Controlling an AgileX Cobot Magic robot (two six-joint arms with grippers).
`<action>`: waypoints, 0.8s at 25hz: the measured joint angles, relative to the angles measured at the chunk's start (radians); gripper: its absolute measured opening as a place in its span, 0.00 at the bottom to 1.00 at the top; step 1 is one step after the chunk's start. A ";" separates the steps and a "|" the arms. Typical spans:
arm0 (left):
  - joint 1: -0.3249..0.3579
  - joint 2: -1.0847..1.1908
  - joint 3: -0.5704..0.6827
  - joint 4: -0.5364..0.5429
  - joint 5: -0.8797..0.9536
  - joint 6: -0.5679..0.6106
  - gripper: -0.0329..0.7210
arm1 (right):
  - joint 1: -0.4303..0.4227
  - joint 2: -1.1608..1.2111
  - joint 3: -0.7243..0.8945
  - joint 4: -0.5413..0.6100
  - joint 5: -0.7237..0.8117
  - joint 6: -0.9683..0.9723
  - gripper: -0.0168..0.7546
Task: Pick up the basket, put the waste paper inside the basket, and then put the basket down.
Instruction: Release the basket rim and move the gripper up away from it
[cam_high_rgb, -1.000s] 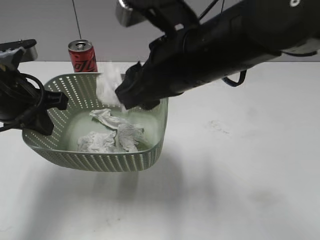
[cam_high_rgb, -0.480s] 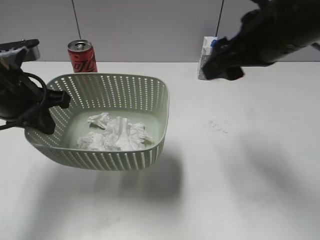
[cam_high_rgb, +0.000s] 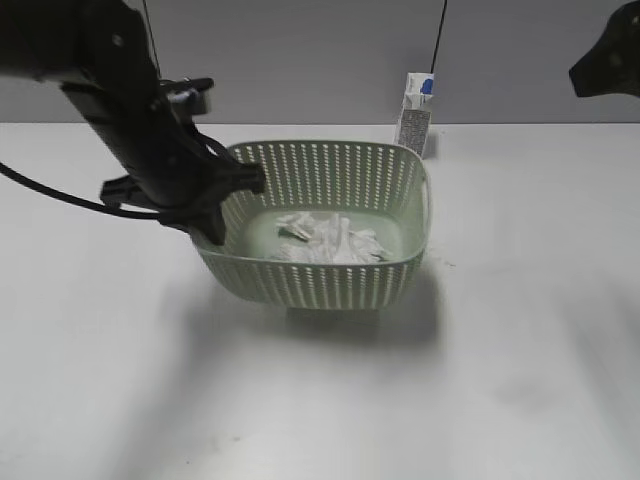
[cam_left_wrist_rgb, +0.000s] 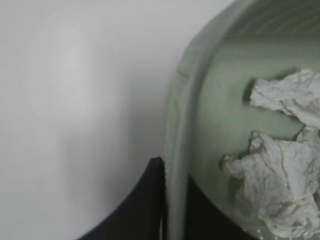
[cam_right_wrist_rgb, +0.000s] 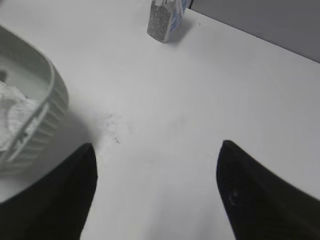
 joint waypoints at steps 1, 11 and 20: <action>-0.022 0.031 -0.005 -0.003 -0.017 -0.015 0.04 | 0.000 -0.023 0.000 -0.016 0.020 0.010 0.75; -0.067 0.130 -0.010 -0.029 -0.069 -0.037 0.60 | 0.000 -0.263 0.000 -0.078 0.176 0.056 0.75; -0.045 0.015 -0.010 -0.030 -0.042 0.020 0.90 | 0.000 -0.473 0.226 -0.078 0.318 0.099 0.75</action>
